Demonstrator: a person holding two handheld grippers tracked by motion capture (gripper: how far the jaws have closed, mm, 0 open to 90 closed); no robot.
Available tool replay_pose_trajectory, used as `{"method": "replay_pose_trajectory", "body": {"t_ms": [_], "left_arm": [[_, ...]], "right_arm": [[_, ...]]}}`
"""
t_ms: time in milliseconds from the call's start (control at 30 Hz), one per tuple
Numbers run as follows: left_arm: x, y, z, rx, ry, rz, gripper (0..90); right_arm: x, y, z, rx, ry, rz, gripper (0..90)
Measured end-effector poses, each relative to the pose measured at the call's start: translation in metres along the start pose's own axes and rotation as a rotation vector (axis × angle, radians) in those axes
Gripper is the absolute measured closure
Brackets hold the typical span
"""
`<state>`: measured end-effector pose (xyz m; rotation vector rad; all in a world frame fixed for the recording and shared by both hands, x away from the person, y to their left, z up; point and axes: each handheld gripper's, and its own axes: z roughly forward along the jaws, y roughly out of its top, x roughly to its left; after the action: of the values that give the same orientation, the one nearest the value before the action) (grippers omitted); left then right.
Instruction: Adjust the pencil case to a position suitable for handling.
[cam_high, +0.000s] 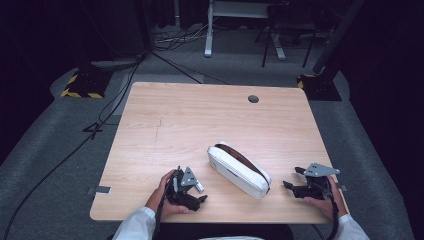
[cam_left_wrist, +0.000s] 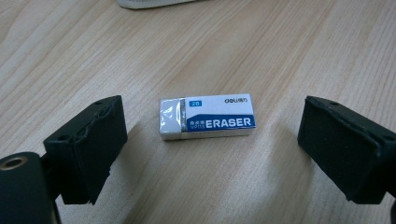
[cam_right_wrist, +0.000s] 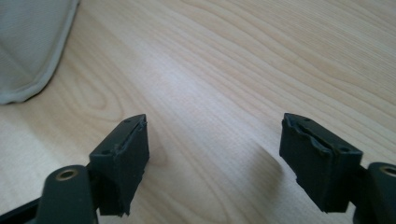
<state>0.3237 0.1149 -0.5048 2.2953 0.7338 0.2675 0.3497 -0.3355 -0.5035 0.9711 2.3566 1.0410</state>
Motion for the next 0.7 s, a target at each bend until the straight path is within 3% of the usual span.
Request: {"method": "replay_pose_trajectory", "body": {"t_ms": [200,367,500,700], "left_arm": [[-0.0006,0.0001,-0.0004,-0.005,-0.008,0.007,14.2],[-0.0021,-0.0006,-0.0016,-0.019,-0.019,0.021,18.1],[-0.0037,-0.0016,-0.0034,-0.046,-0.03,0.028,36.4],[-0.0028,-0.0023,-0.0044,-0.054,-0.017,0.014,46.1]], "right_arm": [[-0.0089,0.0034,0.0055,0.022,0.025,0.061,23.4],[-0.0064,0.003,0.0048,0.018,0.008,0.052,23.3],[-0.0063,0.0027,0.0046,0.02,0.013,0.056,23.3],[-0.0052,0.001,0.0026,0.018,0.023,0.048,23.3]]}}
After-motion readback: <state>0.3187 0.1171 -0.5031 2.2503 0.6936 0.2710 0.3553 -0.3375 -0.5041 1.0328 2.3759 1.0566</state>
